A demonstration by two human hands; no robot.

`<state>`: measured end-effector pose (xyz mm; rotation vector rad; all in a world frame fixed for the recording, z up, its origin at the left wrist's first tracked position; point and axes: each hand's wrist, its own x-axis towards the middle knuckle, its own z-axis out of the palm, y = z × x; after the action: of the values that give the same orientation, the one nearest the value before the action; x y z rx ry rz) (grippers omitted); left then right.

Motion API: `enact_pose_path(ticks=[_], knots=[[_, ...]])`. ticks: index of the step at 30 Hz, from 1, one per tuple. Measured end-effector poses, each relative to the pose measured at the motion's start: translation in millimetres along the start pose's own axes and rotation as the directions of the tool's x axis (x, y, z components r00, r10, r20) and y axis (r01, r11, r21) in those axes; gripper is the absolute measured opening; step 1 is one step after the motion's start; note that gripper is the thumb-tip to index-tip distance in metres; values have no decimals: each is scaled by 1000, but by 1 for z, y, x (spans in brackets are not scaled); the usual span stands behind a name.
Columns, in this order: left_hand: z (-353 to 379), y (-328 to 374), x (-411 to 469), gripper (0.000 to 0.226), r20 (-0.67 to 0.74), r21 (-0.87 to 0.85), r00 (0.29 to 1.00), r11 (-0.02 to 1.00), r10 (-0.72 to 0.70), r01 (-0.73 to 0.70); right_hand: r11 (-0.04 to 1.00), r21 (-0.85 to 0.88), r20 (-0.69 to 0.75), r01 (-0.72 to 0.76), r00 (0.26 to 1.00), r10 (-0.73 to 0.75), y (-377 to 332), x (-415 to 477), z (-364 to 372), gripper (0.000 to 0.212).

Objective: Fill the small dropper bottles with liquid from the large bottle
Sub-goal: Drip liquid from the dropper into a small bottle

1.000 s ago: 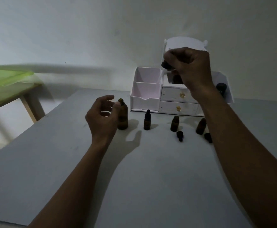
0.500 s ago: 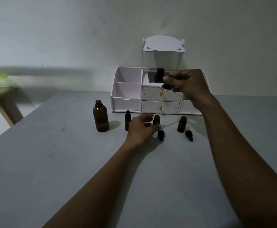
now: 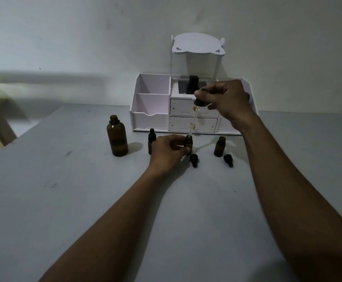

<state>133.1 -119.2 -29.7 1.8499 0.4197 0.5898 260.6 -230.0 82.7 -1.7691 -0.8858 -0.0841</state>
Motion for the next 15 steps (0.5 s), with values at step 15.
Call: enact_pose_path(ticks=[15], knots=[[5,-3,2,25,-40,22,999,1000,4,-3,993,-100,9,64,998,-64,6,1,6,16]])
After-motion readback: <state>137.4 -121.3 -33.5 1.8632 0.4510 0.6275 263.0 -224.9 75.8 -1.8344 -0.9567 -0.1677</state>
